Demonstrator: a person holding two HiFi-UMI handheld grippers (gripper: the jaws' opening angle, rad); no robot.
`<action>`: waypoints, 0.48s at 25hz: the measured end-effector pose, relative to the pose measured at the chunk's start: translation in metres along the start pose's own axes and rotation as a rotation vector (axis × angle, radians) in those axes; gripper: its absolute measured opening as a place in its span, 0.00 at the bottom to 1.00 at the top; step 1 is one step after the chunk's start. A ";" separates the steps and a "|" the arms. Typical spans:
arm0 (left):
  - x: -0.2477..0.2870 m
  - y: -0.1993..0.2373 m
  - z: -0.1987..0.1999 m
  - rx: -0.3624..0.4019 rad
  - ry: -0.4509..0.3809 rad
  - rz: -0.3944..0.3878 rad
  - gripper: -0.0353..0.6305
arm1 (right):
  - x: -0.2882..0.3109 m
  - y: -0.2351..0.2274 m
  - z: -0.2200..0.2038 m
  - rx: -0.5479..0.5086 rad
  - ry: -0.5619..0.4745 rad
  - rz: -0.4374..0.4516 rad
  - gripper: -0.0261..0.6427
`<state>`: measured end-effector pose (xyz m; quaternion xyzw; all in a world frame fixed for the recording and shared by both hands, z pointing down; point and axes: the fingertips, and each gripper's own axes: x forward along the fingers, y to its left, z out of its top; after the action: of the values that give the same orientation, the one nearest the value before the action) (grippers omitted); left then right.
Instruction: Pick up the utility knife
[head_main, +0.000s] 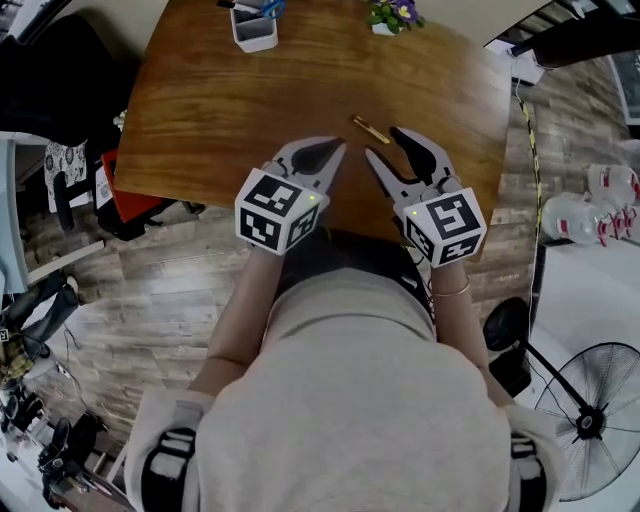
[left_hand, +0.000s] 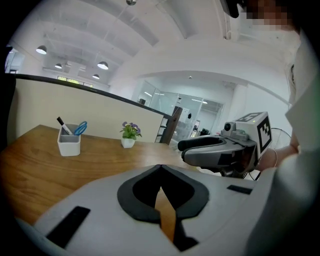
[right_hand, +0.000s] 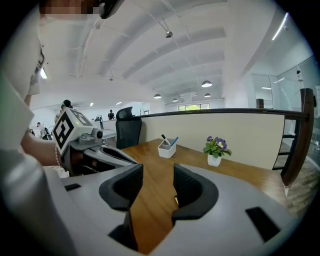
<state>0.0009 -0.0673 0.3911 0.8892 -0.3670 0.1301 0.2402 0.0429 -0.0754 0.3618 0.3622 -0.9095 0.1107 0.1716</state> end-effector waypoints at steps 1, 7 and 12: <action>0.002 0.000 -0.001 -0.006 0.002 0.003 0.07 | 0.000 -0.002 -0.001 -0.006 0.005 0.008 0.34; 0.013 0.001 -0.010 -0.057 0.020 0.039 0.07 | 0.008 -0.015 -0.015 -0.005 0.050 0.057 0.29; 0.020 0.007 -0.022 -0.089 0.043 0.055 0.07 | 0.023 -0.022 -0.029 -0.012 0.088 0.076 0.28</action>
<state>0.0088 -0.0714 0.4205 0.8642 -0.3915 0.1390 0.2838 0.0494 -0.0962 0.3989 0.3212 -0.9148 0.1273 0.2091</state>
